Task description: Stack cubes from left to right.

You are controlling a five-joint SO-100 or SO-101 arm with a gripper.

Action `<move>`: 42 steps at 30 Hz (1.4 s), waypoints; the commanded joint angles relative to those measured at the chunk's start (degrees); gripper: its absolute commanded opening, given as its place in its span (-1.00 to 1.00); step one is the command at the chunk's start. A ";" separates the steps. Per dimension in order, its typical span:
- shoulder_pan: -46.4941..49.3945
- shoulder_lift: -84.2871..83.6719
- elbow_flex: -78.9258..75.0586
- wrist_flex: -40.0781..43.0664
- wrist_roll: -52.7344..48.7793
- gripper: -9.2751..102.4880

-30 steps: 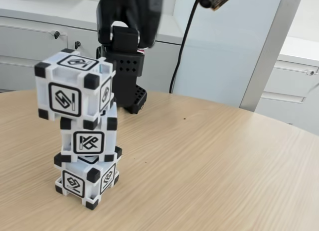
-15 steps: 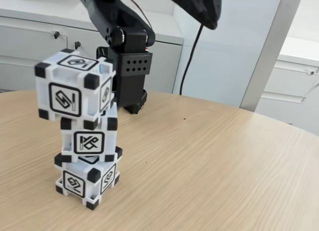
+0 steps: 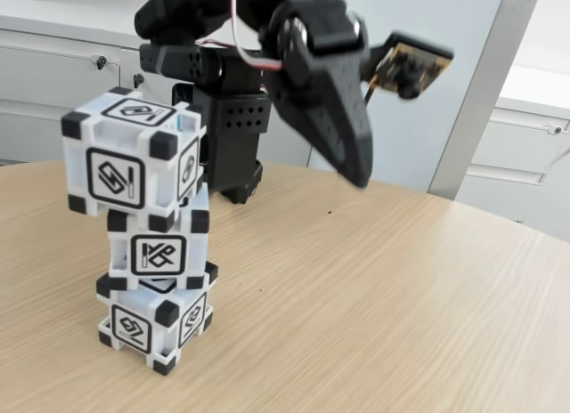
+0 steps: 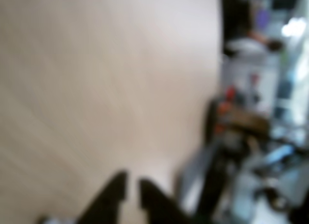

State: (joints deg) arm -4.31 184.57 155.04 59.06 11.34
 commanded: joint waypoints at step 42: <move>0.44 3.34 6.68 9.32 -11.43 -0.83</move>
State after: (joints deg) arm -3.60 184.57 162.16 68.12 0.18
